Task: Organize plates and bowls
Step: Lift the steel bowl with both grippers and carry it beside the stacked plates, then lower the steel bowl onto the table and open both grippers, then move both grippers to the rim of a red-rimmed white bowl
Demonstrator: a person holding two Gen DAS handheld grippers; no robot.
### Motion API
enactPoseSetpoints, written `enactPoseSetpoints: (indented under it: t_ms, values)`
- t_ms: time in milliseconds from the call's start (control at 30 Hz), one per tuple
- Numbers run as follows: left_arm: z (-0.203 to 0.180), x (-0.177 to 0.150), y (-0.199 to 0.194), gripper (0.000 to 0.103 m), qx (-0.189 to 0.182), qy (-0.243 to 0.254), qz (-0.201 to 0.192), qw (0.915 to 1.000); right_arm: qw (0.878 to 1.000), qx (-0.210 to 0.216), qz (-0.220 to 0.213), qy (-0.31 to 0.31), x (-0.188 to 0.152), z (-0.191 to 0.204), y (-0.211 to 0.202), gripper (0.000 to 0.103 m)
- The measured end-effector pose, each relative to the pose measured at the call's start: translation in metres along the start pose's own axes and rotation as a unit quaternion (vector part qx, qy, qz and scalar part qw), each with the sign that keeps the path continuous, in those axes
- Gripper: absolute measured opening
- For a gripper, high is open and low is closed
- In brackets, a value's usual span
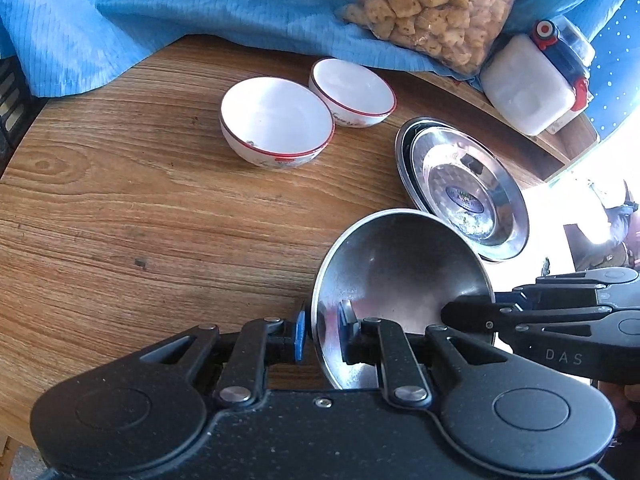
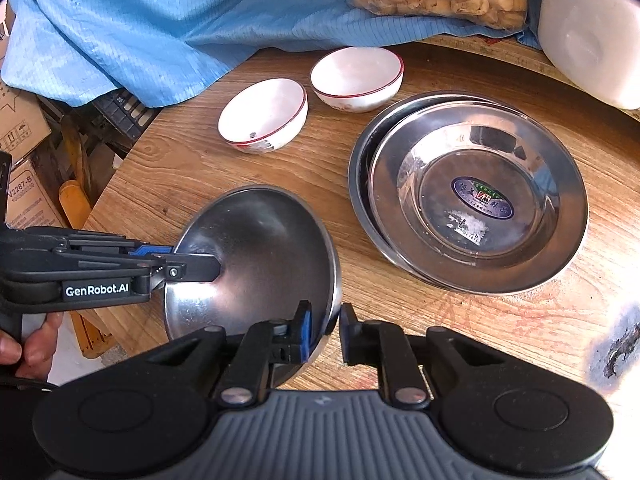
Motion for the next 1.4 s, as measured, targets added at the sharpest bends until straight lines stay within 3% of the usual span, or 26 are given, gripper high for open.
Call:
enactPoseSetpoints:
  t_ms: [267,367,433,633,733,900,967,1400]
  values:
    - [0.002,0.002,-0.001,0.026,0.000,-0.006,-0.006,1.0000,1.000,-0.006,-0.001,-0.003,0.000,0.001,0.000,0.026]
    - [0.006,0.003,-0.003,0.042,0.003,-0.019,-0.008,0.9998,1.000,0.002,-0.004,0.008,0.001,-0.003,-0.002,0.032]
    - [0.011,0.003,-0.007,0.063,0.008,-0.038,-0.013,0.9992,1.000,0.003,-0.005,0.017,0.001,-0.006,-0.003,0.039]
    - [0.027,0.012,-0.017,0.093,0.027,-0.082,-0.034,0.9957,0.999,0.009,-0.013,0.040,0.002,-0.013,-0.012,0.063]
    - [0.035,0.016,-0.020,0.096,0.049,-0.094,-0.033,0.9938,0.999,0.013,-0.031,0.042,0.003,-0.012,-0.022,0.069]
    - [0.047,0.022,-0.022,0.102,0.069,-0.110,-0.037,0.9908,0.997,0.027,-0.060,0.031,0.007,-0.004,-0.035,0.099]
    - [0.051,0.024,-0.023,0.102,0.075,-0.111,-0.037,0.9903,0.997,0.029,-0.067,0.027,0.008,-0.001,-0.037,0.103]
    - [0.072,0.036,-0.026,0.102,0.105,-0.090,-0.038,0.9896,0.995,0.010,-0.094,0.025,0.018,0.018,-0.029,0.103]
Point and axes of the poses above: each gripper's, at about its wrist camera, not at the fingertips, and y roughly the way its jaws point, z to its left, x to its top, the point moved 5 cm from there along y, roughly the way its jaws point, and after that the axes turned 8 degrees about y, right-handed, at the moved point
